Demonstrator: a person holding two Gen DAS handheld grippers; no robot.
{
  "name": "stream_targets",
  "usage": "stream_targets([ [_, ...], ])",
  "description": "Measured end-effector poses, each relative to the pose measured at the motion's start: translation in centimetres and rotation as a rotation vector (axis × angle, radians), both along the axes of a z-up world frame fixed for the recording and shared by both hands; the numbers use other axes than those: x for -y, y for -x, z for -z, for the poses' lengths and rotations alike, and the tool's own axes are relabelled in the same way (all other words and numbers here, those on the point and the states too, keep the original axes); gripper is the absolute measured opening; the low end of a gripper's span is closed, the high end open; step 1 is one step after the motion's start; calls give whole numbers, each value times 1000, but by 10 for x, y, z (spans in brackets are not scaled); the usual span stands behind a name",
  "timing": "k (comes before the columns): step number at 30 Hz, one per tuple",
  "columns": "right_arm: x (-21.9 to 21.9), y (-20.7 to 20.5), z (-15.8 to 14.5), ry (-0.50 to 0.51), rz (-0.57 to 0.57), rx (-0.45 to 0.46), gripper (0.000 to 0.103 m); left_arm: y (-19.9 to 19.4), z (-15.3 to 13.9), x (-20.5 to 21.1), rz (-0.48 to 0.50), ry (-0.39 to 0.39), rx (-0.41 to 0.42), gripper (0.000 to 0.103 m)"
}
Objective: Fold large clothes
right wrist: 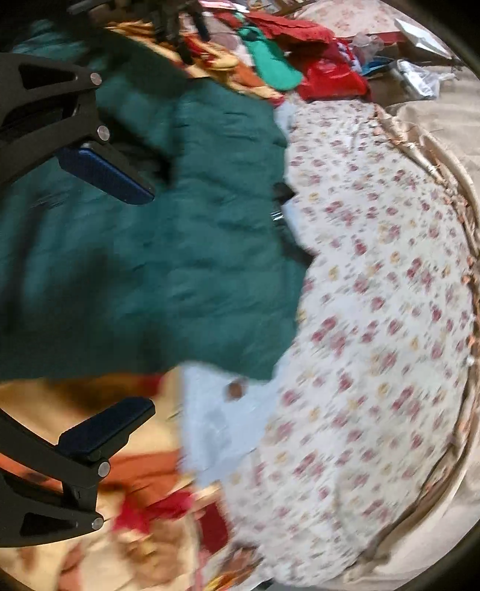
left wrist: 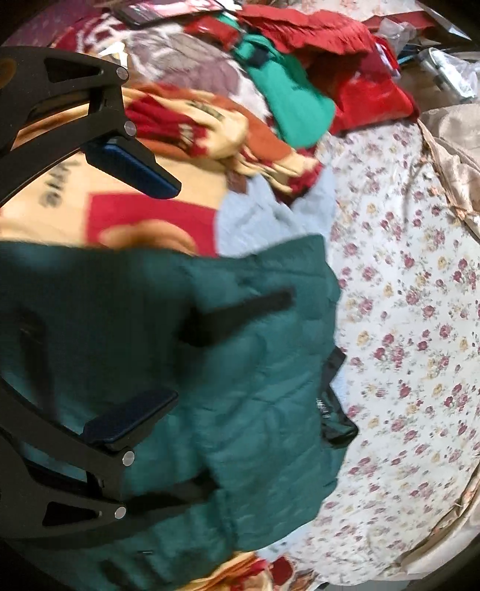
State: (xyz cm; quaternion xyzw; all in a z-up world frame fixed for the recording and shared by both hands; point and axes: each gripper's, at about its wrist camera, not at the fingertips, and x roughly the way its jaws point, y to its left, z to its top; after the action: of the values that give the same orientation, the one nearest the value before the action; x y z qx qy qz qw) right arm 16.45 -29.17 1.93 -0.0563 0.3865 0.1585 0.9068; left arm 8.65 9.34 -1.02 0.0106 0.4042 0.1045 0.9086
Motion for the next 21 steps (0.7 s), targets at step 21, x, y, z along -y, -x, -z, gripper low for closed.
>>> stream_targets([
  [21,89,141,95,-266,72,-208,103,137,54,-43,42,307,-65,102],
])
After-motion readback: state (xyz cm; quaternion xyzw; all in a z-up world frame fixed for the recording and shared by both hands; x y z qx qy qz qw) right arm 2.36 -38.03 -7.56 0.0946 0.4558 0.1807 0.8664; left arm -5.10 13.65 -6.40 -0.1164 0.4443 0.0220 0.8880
